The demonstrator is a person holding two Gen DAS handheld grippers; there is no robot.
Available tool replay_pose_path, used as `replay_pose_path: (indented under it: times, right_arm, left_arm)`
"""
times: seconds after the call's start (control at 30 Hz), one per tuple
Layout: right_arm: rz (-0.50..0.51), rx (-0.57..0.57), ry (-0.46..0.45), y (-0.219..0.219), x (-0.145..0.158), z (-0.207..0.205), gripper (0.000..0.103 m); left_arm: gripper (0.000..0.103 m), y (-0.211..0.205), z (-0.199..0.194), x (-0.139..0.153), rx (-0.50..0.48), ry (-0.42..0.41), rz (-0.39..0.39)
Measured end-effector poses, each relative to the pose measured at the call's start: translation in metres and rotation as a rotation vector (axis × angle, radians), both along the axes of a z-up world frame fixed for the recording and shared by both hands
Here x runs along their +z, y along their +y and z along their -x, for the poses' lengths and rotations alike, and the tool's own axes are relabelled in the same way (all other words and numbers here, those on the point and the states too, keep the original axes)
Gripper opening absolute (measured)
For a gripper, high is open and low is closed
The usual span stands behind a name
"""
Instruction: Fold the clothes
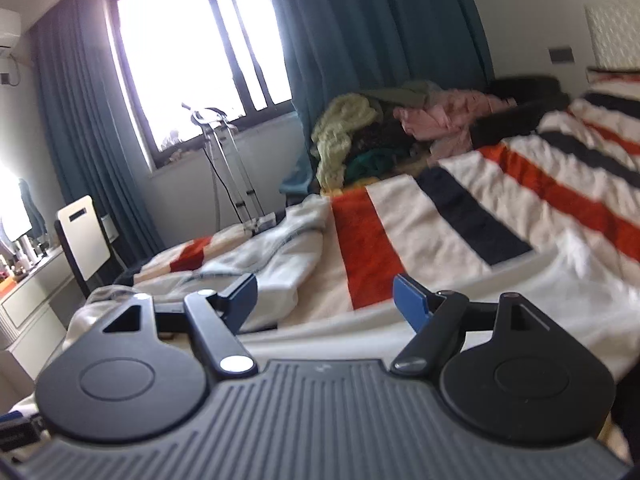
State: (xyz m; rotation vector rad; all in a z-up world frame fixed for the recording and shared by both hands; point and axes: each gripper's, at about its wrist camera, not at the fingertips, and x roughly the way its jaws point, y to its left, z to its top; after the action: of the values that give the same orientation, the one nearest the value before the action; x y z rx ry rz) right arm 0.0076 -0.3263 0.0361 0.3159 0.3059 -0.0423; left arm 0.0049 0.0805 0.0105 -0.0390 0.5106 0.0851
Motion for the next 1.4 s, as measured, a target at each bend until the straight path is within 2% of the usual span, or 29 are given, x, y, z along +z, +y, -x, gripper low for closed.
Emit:
replay_pose_path:
  times: [0.1, 0.23, 0.4, 0.5, 0.67, 0.77, 0.93, 1.03, 1.1, 1.13, 1.17, 1.2, 1.3, 1.33, 1.4]
  right_arm:
    - [0.044, 0.008, -0.037, -0.007, 0.023, -0.021, 0.077]
    - [-0.016, -0.028, -0.052, -0.031, 0.031, -0.034, 0.077]
    - [-0.109, -0.203, -0.029, -0.064, 0.009, -0.038, 0.078]
    - [-0.139, -0.275, 0.01, -0.082, -0.008, -0.047, 0.078]
    - [-0.197, -0.347, 0.061, -0.102, -0.037, -0.061, 0.078]
    - [-0.21, -0.371, 0.089, -0.105, -0.055, -0.075, 0.078]
    - [-0.233, -0.384, 0.159, -0.106, -0.082, -0.1, 0.078]
    - [-0.248, -0.365, 0.169, -0.105, -0.092, -0.107, 0.078]
    - [-0.258, -0.351, 0.175, -0.104, -0.098, -0.112, 0.078]
    - [-0.263, -0.345, 0.177, -0.104, -0.1, -0.114, 0.078]
    - [-0.263, -0.336, 0.178, -0.102, -0.101, -0.115, 0.078]
    - [-0.254, -0.327, 0.176, -0.098, -0.101, -0.116, 0.078]
    - [-0.215, -0.321, 0.161, -0.091, -0.098, -0.113, 0.078]
    - [-0.205, -0.323, 0.154, -0.09, -0.096, -0.111, 0.078]
    - [-0.188, -0.331, 0.141, -0.088, -0.092, -0.108, 0.078]
  left_arm:
    - [0.098, -0.014, -0.025, 0.007, -0.046, -0.029, -0.025]
    - [0.098, -0.054, -0.08, 0.007, -0.116, -0.017, -0.076]
    - [0.099, -0.11, -0.173, -0.007, -0.182, 0.032, -0.027]
    - [0.099, -0.154, -0.232, -0.022, -0.202, 0.055, -0.051]
    - [0.099, -0.236, -0.316, -0.055, -0.273, 0.079, -0.159]
    - [0.099, -0.28, -0.353, -0.075, -0.325, 0.068, -0.213]
    - [0.097, -0.328, -0.409, -0.11, -0.281, 0.11, -0.335]
    - [0.087, -0.332, -0.429, -0.121, -0.25, 0.122, -0.31]
    - [0.063, -0.328, -0.433, -0.121, -0.26, 0.124, -0.284]
    - [0.055, -0.324, -0.434, -0.119, -0.271, 0.124, -0.27]
    - [0.038, -0.321, -0.434, -0.115, -0.284, 0.124, -0.256]
    - [0.017, -0.318, -0.432, -0.109, -0.3, 0.126, -0.244]
    - [0.008, -0.304, -0.418, -0.08, -0.346, 0.111, -0.202]
    - [0.008, -0.299, -0.412, -0.068, -0.363, 0.105, -0.169]
    - [0.008, -0.285, -0.397, -0.039, -0.419, 0.078, -0.055]
